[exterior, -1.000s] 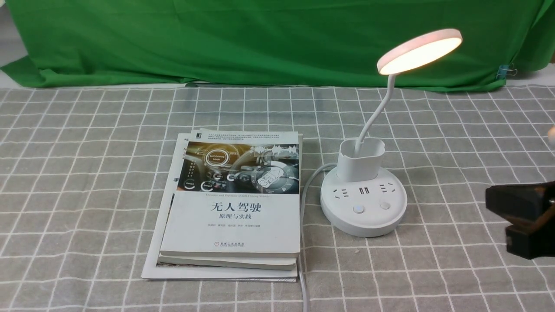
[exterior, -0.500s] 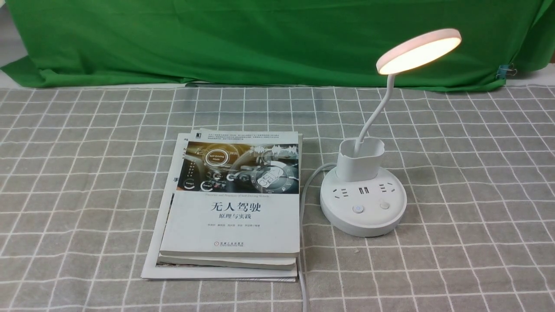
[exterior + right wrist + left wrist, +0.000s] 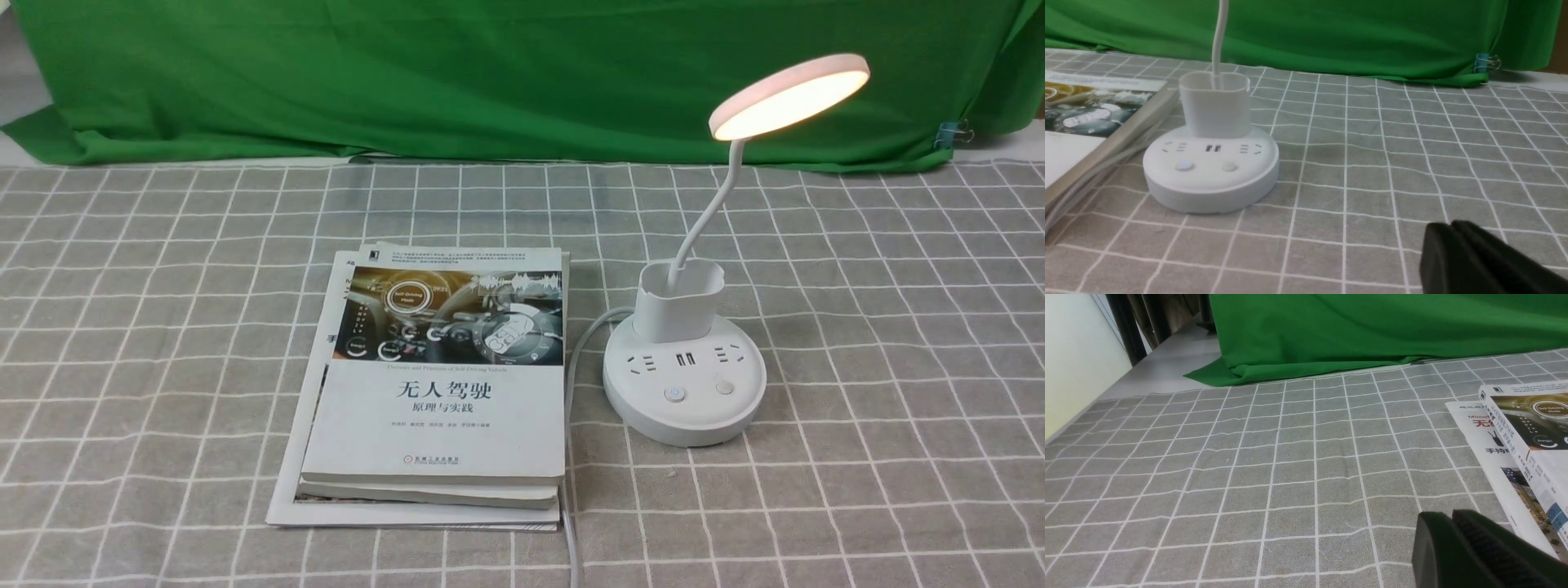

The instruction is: Turn on the desk lamp on the grey coffee tablecloth with your hand.

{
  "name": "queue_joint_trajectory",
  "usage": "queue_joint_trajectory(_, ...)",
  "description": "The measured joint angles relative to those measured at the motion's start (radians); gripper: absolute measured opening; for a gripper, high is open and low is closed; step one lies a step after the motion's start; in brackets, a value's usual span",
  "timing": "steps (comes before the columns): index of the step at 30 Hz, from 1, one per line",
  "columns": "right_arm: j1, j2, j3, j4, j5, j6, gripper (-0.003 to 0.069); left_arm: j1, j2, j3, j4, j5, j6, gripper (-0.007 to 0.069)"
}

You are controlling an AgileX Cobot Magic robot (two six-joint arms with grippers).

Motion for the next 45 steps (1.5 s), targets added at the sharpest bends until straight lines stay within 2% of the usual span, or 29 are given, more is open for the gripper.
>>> queue_joint_trajectory(31,0.0,0.0,0.0,0.0,0.004,0.003,0.0103,0.0,0.0,0.0,0.0,0.0,0.0,0.0019)
queue_joint_trajectory(45,0.0,0.0,0.0,0.0,0.004,0.003,0.0162,0.0,0.0,0.0,0.0,0.0,0.0,0.0019)
